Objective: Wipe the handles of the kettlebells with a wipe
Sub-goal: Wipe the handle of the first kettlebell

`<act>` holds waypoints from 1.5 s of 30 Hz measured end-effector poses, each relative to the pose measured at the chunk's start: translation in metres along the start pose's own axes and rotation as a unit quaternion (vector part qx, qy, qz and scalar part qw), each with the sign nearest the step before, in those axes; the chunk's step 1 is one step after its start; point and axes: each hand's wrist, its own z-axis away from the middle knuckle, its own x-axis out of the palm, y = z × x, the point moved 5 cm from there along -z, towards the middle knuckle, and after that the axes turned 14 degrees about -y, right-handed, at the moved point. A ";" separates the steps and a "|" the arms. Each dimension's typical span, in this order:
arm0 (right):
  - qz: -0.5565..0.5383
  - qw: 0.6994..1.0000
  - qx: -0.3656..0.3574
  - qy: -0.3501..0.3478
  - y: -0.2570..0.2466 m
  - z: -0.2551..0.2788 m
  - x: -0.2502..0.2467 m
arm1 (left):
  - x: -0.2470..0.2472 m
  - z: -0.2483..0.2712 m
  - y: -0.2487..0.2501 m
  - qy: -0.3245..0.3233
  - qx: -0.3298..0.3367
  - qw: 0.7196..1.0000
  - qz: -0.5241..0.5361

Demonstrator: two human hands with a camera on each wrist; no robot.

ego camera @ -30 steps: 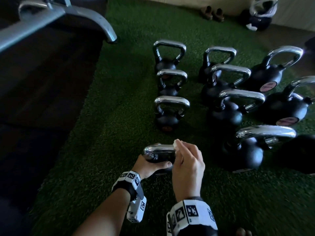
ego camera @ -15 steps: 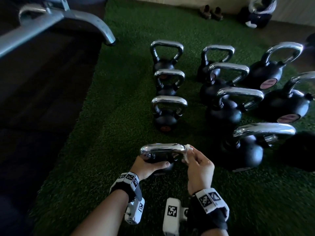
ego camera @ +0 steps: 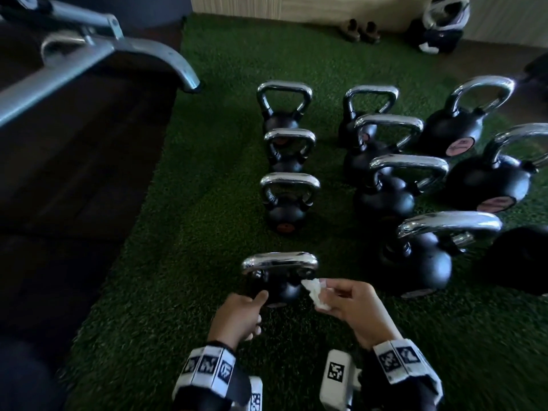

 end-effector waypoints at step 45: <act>0.175 0.976 -0.043 0.123 0.033 -0.050 0.038 | -0.021 0.069 0.055 0.349 0.468 0.804 -0.112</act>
